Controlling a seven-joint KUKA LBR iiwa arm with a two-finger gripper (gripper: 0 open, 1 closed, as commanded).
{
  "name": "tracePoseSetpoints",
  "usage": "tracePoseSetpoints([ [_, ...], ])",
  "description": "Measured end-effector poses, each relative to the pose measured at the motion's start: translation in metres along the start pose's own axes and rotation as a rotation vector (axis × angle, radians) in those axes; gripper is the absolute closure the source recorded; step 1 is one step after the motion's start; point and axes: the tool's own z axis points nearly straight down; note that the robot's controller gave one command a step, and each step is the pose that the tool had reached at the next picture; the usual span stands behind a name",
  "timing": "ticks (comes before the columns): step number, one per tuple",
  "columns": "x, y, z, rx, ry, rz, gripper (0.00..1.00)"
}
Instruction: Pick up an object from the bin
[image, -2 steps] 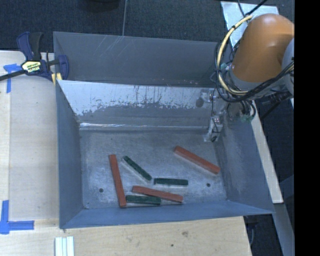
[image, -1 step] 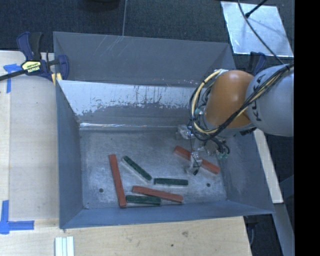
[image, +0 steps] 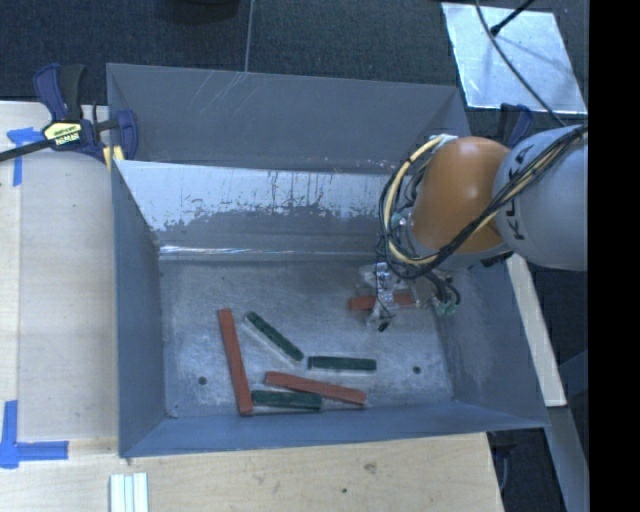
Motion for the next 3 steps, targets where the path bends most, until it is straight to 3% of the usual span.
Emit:
tracePoseSetpoints([
  [1,0.047,0.041,-0.112,-0.001,-0.005,0.006,1.0],
  [2,0.048,0.04,-0.107,0.0,0.002,0.007,0.0],
  [3,0.038,0.045,0.004,-0.001,0.012,-0.02,0.0],
])
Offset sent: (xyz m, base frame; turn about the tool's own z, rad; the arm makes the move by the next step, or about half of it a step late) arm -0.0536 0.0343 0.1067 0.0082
